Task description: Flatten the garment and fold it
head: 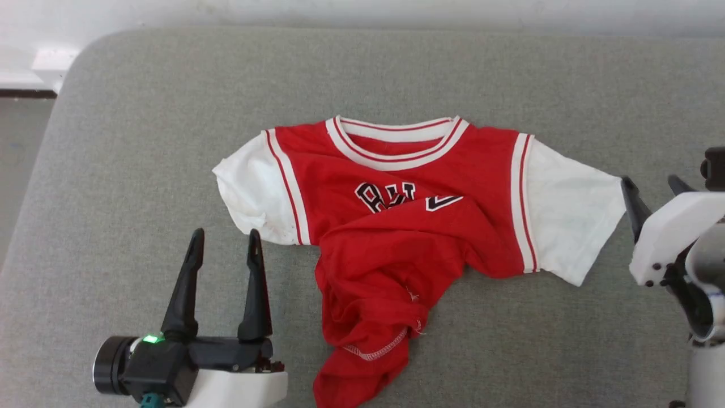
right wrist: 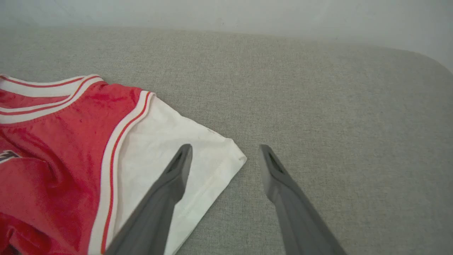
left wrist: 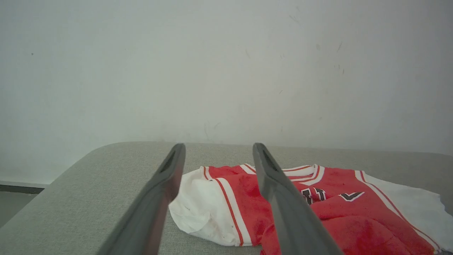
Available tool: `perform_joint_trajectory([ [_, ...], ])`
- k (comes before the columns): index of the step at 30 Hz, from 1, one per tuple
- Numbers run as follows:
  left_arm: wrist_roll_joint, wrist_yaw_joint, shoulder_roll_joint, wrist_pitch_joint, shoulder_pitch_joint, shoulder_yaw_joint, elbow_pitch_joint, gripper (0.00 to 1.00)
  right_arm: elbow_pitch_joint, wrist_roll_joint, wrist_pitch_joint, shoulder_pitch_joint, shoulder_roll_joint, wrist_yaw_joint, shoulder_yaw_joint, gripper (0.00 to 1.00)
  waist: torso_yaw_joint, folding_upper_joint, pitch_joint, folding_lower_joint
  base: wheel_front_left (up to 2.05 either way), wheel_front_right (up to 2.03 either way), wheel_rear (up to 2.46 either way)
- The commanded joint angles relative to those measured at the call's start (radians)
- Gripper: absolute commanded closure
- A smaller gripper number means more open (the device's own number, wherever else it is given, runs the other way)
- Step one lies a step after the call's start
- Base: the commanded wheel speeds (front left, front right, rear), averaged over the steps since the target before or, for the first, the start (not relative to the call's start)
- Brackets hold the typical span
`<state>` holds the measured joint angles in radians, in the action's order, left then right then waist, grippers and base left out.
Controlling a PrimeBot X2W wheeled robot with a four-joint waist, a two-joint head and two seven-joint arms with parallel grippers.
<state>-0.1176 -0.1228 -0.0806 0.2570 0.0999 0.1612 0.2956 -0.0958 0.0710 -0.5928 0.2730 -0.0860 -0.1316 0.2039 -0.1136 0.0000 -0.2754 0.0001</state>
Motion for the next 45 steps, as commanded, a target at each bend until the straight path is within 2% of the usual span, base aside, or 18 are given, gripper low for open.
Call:
perform_joint_trajectory([
  [1, 0.017, 0.011, 0.006, 0.005, -0.020, -0.003, -0.005, 0.00, 0.025, 0.000, -0.065, 0.031, -0.010, 0.001, 0.010, 0.00, -0.009, 0.0000, -0.026, -0.0001, 0.00, 0.00, 0.00],
  [4, 0.033, 0.022, 0.011, 0.005, -0.034, 0.000, -0.009, 0.00, 0.071, -0.018, -0.198, 0.068, -0.025, 0.001, 0.033, 0.00, -0.020, 0.0000, -0.047, -0.0001, 0.00, 0.00, 0.00],
  [7, 0.042, 0.031, 0.016, 0.005, -0.050, 0.006, -0.012, 0.00, 0.092, -0.028, -0.280, 0.092, -0.022, 0.001, 0.070, 0.00, -0.037, 0.0000, -0.068, -0.0001, 0.00, 0.00, 0.00],
  [15, 0.039, 0.044, 0.024, 0.005, -0.076, 0.007, -0.024, 0.00, 0.140, -0.012, -0.319, 0.110, 0.024, 0.001, 0.166, 0.00, -0.076, 0.0000, -0.110, -0.0001, 0.00, 0.00, 0.00],
  [20, 0.039, 0.054, 0.026, 0.005, -0.084, -0.004, -0.029, 0.00, 0.182, 0.025, -0.316, 0.125, 0.034, 0.001, 0.155, 0.02, -0.078, 0.0000, -0.124, -0.0001, 0.00, 0.00, 0.00],
  [21, 0.039, 0.058, 0.027, 0.005, -0.086, -0.005, -0.031, 0.00, 0.191, 0.027, -0.313, 0.131, 0.034, 0.001, 0.157, 0.25, -0.077, 0.0000, -0.127, -0.0001, 0.00, 0.00, 0.00],
  [23, 0.038, 0.064, 0.027, 0.005, -0.092, -0.005, -0.035, 0.00, 0.216, 0.032, -0.308, 0.140, 0.035, 0.001, 0.161, 0.83, -0.077, 0.0000, -0.130, -0.0001, 0.00, 0.00, 0.00],
  [24, 0.037, 0.065, 0.028, 0.005, -0.095, -0.005, -0.037, 0.00, 0.230, 0.033, -0.307, 0.144, 0.035, 0.001, 0.161, 1.00, -0.076, 0.0000, -0.131, -0.0001, 0.00, 0.00, 0.00],
  [29, 0.032, 0.069, 0.029, 0.005, -0.104, -0.009, -0.046, 0.00, 0.252, 0.027, -0.262, 0.163, 0.035, 0.001, 0.148, 1.00, -0.070, 0.0000, -0.128, -0.0001, 0.00, 0.00, 0.00],
  [33, 0.032, 0.071, 0.029, 0.005, -0.102, -0.013, -0.054, 0.00, 0.223, 0.029, -0.162, 0.164, 0.036, 0.001, 0.093, 1.00, -0.061, 0.0000, -0.101, -0.0001, 0.00, 0.00, 0.00],
  [37, 0.025, 0.065, 0.030, 0.005, -0.092, -0.022, -0.053, 0.00, 0.173, 0.079, -0.070, 0.155, 0.033, 0.001, 0.032, 1.00, -0.041, 0.0000, -0.060, -0.0001, 0.00, 0.00, 0.00],
  [42, 0.026, 0.064, 0.030, 0.005, -0.064, -0.031, -0.058, 0.00, 0.118, 0.087, -0.034, 0.123, -0.011, 0.001, 0.034, 1.00, -0.021, 0.0000, -0.015, -0.0001, 0.00, 0.00, 0.00],
  [45, 0.027, 0.064, 0.030, 0.005, -0.043, -0.035, -0.061, 0.00, 0.094, 0.085, -0.038, 0.084, -0.062, 0.001, 0.074, 1.00, -0.010, 0.0000, 0.012, -0.0001, 0.00, 0.00, 0.00],
])
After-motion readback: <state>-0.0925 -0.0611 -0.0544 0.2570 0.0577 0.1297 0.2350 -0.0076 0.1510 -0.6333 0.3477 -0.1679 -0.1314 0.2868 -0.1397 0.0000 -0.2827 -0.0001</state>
